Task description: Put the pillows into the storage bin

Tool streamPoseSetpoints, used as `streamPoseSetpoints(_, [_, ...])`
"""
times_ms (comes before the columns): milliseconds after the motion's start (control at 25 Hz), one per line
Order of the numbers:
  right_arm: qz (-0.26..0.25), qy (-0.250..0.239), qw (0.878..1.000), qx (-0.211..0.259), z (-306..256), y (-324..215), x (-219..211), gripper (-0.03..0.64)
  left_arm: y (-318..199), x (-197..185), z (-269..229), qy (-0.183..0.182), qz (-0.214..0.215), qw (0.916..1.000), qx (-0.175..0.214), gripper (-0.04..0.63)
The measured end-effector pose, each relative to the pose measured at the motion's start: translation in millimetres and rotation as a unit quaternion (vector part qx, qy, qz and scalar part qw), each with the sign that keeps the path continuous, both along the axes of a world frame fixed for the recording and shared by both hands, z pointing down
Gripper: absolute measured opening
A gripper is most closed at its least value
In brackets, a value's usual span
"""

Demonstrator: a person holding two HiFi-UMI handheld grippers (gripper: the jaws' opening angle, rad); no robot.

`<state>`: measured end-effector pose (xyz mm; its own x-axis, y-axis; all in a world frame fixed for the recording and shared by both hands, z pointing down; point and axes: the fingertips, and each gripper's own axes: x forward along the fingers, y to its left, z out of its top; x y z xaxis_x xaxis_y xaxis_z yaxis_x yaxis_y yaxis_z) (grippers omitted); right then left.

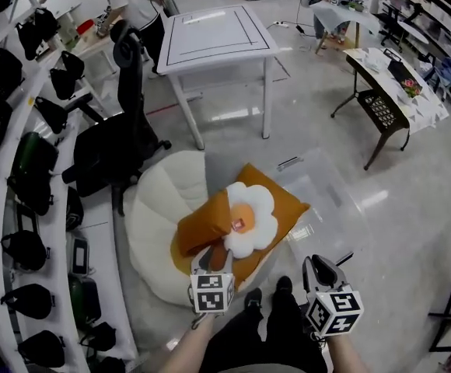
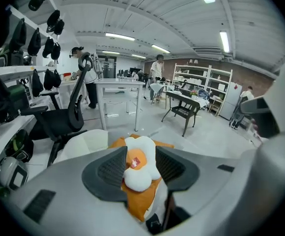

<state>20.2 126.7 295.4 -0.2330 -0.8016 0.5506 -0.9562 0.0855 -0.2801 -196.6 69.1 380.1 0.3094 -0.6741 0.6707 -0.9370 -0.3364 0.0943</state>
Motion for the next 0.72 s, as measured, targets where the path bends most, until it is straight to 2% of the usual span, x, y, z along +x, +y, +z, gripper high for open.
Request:
streamPoseSetpoints(160, [-0.039, 0.000, 0.999, -0.004, 10, -30, -7, 0.061, -14, 2, 11, 0.000, -0.020, 0.9998, -0.007, 0.164])
streamPoseSetpoints(280, [-0.089, 0.003, 0.996, -0.007, 16, -59, -15, 0.061, -23, -2, 17, 0.004, -0.058, 0.9982, -0.013, 0.164])
streamPoseSetpoints(400, [-0.133, 0.002, 0.991, -0.014, 28, -84, -17, 0.061, -30, -3, 30, 0.004, -0.098, 0.9949, -0.022, 0.164])
streamPoseSetpoints(720, [-0.226, 0.001, 0.973, -0.050, 69, -128, -32, 0.061, -43, 1, 66, 0.001, -0.167, 0.9846, -0.053, 0.169])
